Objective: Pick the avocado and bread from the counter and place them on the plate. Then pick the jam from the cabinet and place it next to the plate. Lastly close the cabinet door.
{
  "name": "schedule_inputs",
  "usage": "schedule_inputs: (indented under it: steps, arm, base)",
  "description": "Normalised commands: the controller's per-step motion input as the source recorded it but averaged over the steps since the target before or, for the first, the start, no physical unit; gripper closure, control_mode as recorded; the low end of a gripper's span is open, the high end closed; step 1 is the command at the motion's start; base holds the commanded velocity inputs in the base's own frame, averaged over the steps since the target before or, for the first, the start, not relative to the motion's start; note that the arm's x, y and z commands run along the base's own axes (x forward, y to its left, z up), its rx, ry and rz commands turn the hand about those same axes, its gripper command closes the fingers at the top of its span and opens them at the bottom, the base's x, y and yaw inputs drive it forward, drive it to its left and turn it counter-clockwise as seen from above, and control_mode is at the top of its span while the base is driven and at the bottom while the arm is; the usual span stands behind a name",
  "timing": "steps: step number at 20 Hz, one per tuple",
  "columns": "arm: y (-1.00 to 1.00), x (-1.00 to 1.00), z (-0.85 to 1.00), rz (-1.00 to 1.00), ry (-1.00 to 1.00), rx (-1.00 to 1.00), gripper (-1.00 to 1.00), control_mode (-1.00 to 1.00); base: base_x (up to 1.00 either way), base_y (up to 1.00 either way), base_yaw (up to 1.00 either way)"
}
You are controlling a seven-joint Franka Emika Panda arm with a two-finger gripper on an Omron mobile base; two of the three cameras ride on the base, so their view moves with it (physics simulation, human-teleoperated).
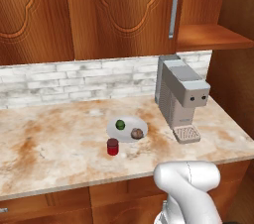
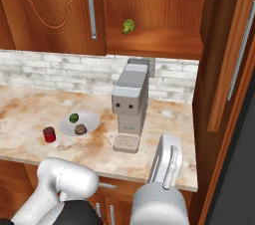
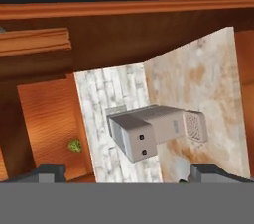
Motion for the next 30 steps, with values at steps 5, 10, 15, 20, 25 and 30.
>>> schedule_inputs:
  steps: [5,10,15,20,25,30]
  arm:
    - [-0.34,0.00,-0.01,0.00,-0.07,0.00,-1.00,-1.00]
    - [-0.26,0.00,0.00,0.00,-0.03,0.00,-1.00,-1.00]
    - [-0.21,0.00,0.00,0.00,-0.01,0.00,-1.00,-1.00]
    - [-0.03,0.04,0.00,0.00,0.00,0.00,-1.00,-1.00]
    - [0.00,0.19,0.00,0.00,0.00,0.00,-1.00,-1.00]
    - [0.00,0.21,0.00,0.00,0.00,0.00,-1.00,-1.00]
  base:
    - [0.00,0.00,0.00]
    - [0.00,0.00,0.00]
    - [0.00,0.00,0.00]
    - [0.00,0.00,0.00]
    - [0.00,0.00,0.00]
    - [0.00,0.00,0.00]
